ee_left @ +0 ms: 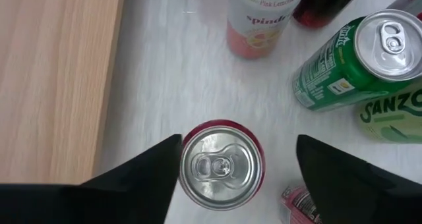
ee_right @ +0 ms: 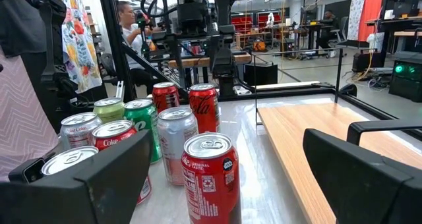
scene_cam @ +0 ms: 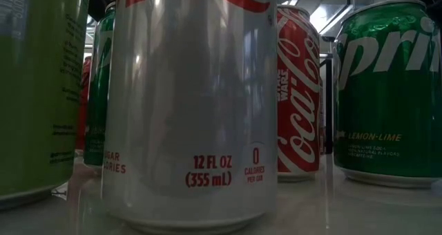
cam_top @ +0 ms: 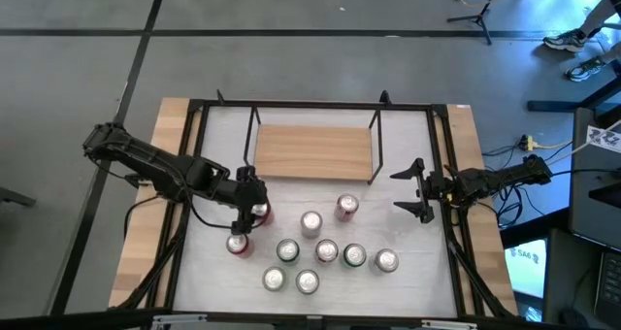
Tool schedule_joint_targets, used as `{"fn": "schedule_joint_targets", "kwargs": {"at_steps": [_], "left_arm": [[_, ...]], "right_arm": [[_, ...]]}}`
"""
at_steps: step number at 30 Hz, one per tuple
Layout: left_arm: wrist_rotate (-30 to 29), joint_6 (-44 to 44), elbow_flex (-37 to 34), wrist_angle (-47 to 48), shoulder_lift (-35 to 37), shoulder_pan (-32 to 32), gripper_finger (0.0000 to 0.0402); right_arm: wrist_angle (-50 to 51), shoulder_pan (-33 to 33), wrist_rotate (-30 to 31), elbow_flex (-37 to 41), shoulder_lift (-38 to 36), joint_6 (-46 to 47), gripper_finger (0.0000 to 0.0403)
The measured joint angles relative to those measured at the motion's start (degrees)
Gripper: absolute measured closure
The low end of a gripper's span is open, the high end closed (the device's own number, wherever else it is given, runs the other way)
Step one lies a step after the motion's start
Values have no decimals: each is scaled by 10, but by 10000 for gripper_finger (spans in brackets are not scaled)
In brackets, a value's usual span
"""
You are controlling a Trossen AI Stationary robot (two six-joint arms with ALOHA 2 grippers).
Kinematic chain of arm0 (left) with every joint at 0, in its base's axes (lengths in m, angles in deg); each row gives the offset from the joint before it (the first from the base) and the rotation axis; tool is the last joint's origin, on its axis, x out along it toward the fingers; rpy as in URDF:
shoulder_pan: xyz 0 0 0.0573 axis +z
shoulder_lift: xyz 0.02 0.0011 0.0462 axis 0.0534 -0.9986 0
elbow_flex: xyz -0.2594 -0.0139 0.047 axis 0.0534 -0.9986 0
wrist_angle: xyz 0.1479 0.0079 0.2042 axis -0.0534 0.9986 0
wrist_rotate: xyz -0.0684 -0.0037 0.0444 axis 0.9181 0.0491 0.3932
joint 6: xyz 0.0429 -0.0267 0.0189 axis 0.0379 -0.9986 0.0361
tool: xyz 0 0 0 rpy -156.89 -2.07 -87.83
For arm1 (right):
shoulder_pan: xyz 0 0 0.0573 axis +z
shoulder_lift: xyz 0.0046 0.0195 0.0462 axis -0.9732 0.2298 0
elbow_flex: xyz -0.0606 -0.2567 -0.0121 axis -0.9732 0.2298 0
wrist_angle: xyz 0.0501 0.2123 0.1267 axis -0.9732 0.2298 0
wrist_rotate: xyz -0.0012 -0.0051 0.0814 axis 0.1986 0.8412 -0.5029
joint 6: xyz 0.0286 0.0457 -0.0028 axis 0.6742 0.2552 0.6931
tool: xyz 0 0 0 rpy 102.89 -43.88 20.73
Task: Place canned beverage on shelf
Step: Put the top red soda can on the shelf
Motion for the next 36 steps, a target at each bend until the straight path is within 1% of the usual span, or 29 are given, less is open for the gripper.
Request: {"fn": "schedule_joint_targets", "kwargs": {"at_steps": [2,6,11,14,20,29,32,36], "left_arm": [[-2,0,0,1,0,0,75],[-25,0,0,9,0,0,38],[-26,0,-1,11,0,0,16],[-26,-7,-16,8,0,0,13],[-21,-52,-63,5,-1,0,13],[-19,-60,-117,-91,-1,0,13],[-19,-60,-133,-111,-1,0,13],[-21,-60,-138,-113,-1,0,13]], "right_arm": [[0,0,0,0,0,0,15],[0,0,0,0,0,0,15],[0,0,0,0,0,0,15],[0,0,0,0,0,0,15],[0,0,0,0,0,0,15],[0,0,0,0,0,0,15],[0,0,0,0,0,0,15],[0,0,0,0,0,0,15]]}}
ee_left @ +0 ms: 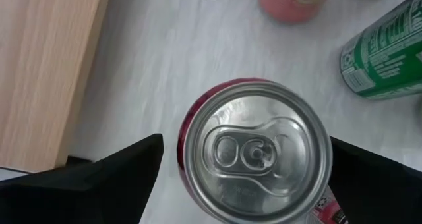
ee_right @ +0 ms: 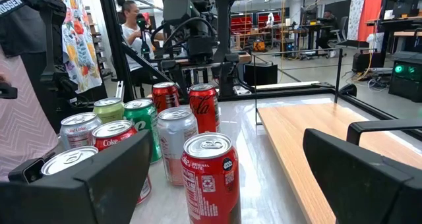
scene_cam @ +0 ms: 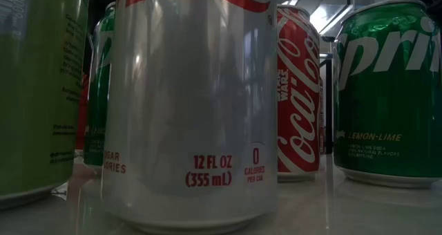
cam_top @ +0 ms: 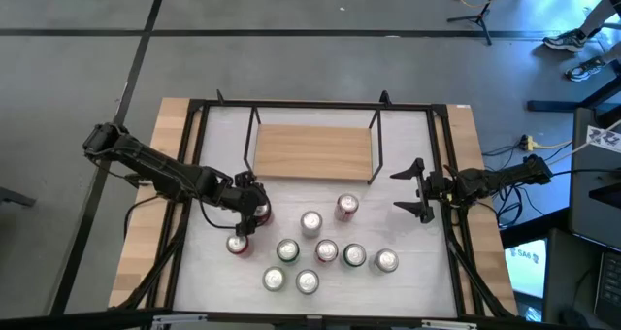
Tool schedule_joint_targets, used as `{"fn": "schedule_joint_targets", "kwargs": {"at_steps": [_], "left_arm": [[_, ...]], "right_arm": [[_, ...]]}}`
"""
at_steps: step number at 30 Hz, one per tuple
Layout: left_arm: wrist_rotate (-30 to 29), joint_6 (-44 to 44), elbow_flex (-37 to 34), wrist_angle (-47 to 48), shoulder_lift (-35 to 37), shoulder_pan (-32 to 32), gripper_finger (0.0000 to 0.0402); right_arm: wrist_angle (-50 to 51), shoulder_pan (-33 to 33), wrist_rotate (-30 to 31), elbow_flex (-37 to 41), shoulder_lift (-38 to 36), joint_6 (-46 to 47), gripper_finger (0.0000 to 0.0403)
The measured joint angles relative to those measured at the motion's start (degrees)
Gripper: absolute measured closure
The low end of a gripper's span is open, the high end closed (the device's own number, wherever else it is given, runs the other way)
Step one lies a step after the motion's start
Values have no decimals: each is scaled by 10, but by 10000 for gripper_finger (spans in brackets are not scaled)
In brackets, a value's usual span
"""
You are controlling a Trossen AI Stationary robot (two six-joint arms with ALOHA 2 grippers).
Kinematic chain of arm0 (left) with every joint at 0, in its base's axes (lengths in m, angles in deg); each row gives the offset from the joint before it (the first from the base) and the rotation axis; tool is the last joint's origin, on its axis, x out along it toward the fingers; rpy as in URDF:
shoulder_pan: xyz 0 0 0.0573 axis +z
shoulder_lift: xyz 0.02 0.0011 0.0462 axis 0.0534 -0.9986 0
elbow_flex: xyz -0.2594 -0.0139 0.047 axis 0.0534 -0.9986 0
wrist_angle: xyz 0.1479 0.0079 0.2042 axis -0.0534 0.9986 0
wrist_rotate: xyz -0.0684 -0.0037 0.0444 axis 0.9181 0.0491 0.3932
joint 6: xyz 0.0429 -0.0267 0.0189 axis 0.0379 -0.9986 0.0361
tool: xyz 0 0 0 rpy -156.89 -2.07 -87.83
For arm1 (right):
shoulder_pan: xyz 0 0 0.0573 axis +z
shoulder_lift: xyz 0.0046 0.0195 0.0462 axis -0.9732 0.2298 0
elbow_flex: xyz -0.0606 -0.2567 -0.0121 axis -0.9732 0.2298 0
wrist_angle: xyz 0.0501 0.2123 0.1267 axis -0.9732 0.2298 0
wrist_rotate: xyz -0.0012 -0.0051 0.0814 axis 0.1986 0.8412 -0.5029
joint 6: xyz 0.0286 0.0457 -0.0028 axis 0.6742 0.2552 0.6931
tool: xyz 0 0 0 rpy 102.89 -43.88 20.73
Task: Place canned beverage on shelf
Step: Put the top red soda can on the shelf
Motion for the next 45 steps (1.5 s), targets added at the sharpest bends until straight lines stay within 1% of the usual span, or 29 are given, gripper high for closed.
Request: {"fn": "schedule_joint_targets", "kwargs": {"at_steps": [7,17,21,30,34,36,40,45], "left_arm": [[0,0,0,-2,0,0,13],[-16,0,0,-3,0,0,17],[-15,0,0,-3,0,0,42],[-14,0,0,-15,0,0,121],[-12,0,0,-47,0,0,126],[-12,0,1,-49,0,1,126],[-11,4,29,-42,0,7,125],[-13,22,88,-15,0,34,125]], "right_arm": [[0,0,0,0,0,0,15],[0,0,0,0,0,0,15],[0,0,0,0,0,0,15],[0,0,3,0,0,0,15],[-1,0,11,0,0,0,15],[-1,0,11,0,0,0,15],[-3,0,12,0,0,2,15],[-4,0,12,0,0,2,15]]}}
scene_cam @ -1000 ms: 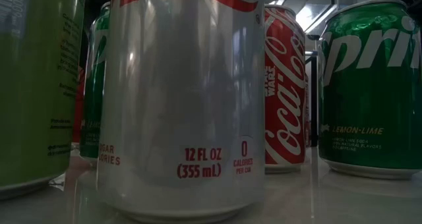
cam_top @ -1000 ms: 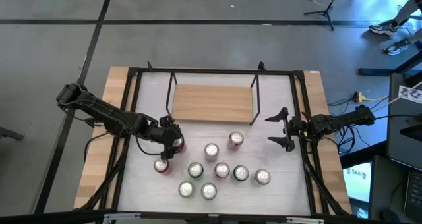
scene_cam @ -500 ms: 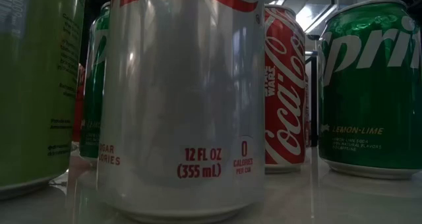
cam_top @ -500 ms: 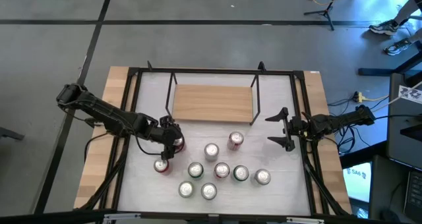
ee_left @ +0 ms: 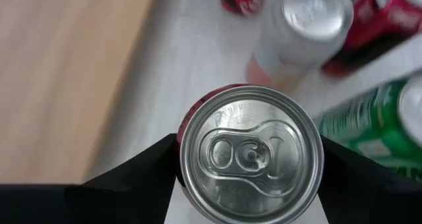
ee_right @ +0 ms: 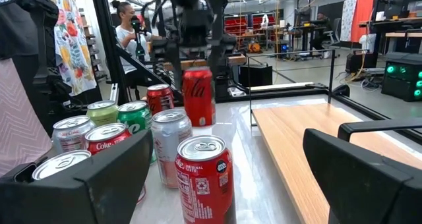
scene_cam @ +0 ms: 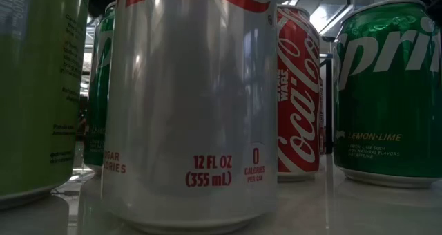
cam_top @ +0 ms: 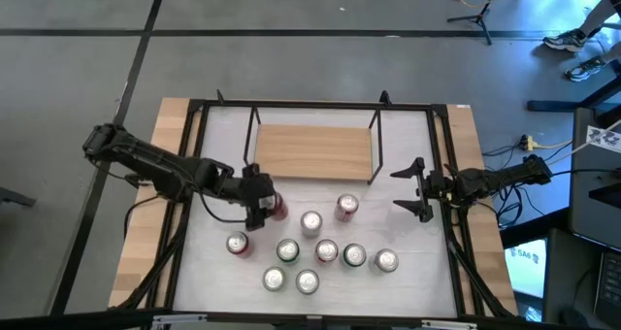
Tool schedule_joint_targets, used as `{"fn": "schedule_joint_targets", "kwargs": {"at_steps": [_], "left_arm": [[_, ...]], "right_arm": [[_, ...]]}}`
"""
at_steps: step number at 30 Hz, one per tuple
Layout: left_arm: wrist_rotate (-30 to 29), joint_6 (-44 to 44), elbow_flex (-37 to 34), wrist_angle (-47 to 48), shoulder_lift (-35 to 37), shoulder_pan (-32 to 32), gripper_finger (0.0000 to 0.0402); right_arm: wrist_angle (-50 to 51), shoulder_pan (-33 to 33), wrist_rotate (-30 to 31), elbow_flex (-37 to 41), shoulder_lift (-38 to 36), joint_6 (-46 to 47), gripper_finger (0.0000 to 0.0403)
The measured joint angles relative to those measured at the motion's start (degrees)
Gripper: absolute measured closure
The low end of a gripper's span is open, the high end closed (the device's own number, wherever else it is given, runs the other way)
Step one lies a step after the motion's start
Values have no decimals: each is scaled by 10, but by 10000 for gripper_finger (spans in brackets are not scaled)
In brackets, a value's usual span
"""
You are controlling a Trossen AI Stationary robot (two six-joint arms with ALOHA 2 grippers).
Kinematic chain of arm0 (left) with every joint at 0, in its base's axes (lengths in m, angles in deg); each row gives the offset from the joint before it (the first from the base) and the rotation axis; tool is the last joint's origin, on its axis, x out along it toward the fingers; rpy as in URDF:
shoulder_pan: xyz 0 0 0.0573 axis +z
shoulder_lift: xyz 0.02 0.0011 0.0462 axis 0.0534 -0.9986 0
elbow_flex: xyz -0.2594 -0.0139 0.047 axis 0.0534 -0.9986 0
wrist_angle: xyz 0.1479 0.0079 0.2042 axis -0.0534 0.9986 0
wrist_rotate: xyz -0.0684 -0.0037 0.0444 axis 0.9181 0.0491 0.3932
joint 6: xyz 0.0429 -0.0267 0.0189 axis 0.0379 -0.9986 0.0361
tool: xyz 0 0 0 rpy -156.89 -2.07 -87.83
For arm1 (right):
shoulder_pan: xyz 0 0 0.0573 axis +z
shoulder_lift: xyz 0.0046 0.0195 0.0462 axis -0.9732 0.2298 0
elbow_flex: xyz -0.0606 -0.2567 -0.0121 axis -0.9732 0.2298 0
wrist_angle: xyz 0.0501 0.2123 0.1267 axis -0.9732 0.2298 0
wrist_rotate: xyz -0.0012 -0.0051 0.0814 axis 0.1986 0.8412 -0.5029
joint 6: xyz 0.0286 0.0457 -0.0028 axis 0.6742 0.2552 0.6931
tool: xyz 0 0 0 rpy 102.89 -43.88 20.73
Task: Place canned beverage on shelf
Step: Put the top red soda can on the shelf
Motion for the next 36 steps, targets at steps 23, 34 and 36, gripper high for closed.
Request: {"fn": "schedule_joint_targets", "kwargs": {"at_steps": [23,34,36], "left_arm": [[89,277,141,19,0,315,124],[159,369,141,16,-76,451,124],[163,386,141,16,-102,462,123]], "right_arm": [[-1,0,0,0,0,0,15],[-1,0,1,0,0,0,15],[-1,0,1,0,0,0,15]]}}
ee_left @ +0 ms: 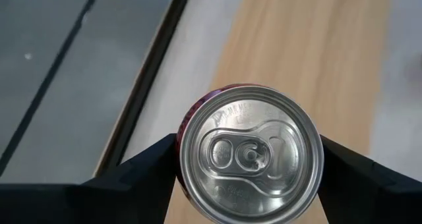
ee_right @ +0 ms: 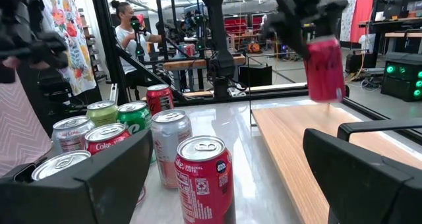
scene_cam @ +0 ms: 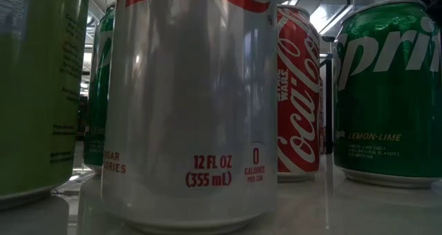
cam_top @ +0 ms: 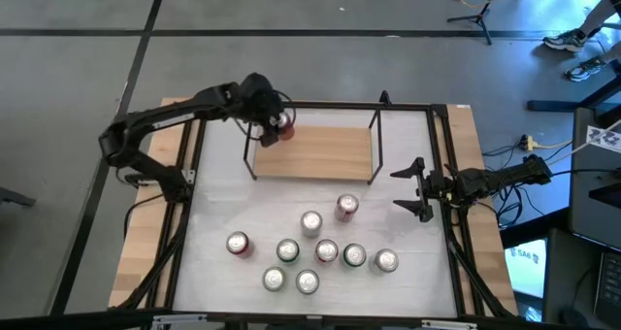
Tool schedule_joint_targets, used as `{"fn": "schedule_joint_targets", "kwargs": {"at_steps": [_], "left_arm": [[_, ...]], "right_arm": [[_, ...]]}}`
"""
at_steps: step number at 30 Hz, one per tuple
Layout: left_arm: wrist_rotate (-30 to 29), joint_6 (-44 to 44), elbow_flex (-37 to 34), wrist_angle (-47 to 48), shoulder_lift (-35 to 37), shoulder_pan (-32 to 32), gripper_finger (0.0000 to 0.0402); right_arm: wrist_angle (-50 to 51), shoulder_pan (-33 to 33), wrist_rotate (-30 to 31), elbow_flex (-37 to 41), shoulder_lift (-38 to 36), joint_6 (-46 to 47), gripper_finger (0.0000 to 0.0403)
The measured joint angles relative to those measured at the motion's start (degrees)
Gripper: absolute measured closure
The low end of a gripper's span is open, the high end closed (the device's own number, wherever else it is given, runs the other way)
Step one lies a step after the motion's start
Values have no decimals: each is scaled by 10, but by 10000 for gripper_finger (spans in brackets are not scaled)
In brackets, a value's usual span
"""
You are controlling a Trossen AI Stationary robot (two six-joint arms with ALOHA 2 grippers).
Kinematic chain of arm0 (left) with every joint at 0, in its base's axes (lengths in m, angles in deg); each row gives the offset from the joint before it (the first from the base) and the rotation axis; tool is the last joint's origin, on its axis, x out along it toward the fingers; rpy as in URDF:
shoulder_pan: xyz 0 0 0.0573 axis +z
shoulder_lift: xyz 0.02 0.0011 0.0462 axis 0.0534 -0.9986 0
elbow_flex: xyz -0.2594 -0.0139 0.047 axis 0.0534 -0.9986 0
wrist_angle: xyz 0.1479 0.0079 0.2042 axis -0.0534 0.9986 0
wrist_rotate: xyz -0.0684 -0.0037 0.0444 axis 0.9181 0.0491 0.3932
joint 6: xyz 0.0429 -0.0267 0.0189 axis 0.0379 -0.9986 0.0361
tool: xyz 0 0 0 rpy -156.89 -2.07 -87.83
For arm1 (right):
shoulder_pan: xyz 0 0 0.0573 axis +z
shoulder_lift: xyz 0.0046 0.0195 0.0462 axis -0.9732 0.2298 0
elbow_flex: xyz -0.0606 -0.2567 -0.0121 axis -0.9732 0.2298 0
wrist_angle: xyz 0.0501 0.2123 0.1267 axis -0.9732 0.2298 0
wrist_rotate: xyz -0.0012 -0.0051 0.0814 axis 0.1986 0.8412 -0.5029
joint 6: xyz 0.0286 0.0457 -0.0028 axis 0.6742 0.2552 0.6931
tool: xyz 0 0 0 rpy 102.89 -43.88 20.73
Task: Place canned beverage on shelf
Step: Put the top red soda can on the shelf
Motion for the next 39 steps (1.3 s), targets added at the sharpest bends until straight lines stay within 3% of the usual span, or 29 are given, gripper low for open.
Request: {"fn": "schedule_joint_targets", "kwargs": {"at_steps": [8,18,29,39], "left_arm": [[4,17,2,0,-61,31,123],[11,-7,2,18,-56,50,119],[9,-17,1,18,-56,49,69],[-25,-18,1,17,-56,48,65]], "right_arm": [[0,0,0,0,0,0,15],[0,0,0,0,0,0,15],[0,0,0,0,0,0,15],[0,0,-1,0,0,0,15]]}}
